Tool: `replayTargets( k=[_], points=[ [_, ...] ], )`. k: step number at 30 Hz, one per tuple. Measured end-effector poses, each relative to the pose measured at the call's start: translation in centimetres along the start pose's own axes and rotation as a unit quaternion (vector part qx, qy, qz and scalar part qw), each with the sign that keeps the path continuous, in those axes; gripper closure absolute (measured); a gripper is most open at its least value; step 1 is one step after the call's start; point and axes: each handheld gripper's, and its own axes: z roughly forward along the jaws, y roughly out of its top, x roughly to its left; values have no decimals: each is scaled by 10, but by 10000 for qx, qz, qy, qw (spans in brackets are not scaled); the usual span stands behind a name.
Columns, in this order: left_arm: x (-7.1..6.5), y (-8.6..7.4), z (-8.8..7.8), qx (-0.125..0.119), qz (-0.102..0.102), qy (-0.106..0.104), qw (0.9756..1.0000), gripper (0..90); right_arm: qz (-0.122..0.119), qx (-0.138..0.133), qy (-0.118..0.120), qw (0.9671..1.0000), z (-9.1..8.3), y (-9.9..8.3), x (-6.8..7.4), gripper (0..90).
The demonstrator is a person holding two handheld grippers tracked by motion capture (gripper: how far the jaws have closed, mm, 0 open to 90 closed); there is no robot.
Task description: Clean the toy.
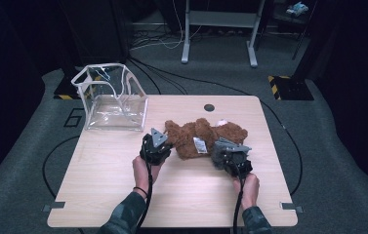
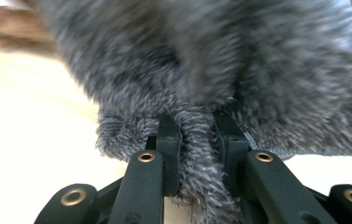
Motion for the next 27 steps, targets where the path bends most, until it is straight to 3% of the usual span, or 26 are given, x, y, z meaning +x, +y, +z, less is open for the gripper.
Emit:
replayTargets(
  k=[3,5,8,10,12,14,16,18,21,22,25,27],
  points=[
    [0,0,0,0,-7,4,10000,716,-202,-97,275,9994,-8,1,20,755],
    [0,0,0,9,1,4,10000,716,-522,-134,495,9973,-11,4,46,755],
    [0,0,0,12,3,7,10000,715,-830,-150,823,9930,-10,9,77,755],
    [0,0,0,25,-19,-9,10000,715,-1094,-196,1014,9886,-5,15,91,755],
    [0,0,1,7,-26,-9,10000,715,-1222,-135,975,9876,2,20,100,755],
    [0,0,0,21,-21,-12,10000,715,-1139,-50,952,9889,9,24,101,755],
    [0,0,1,2,-28,-14,10000,715,-964,15,871,9915,15,25,95,755],
    [1,-1,1,3,-12,-36,10000,715,-872,80,789,9930,17,24,83,755],
    [2,-1,1,8,-38,-66,10000,715,-543,139,588,9967,17,18,58,755],
    [2,-1,1,8,-35,-71,10000,715,-281,182,478,9983,16,14,42,755],
    [3,-1,0,22,-22,-89,10000,715,12,179,239,9996,13,8,12,756],
    [4,-1,0,35,-31,-130,9999,714,342,210,67,9992,9,1,-16,755]
  ],
)
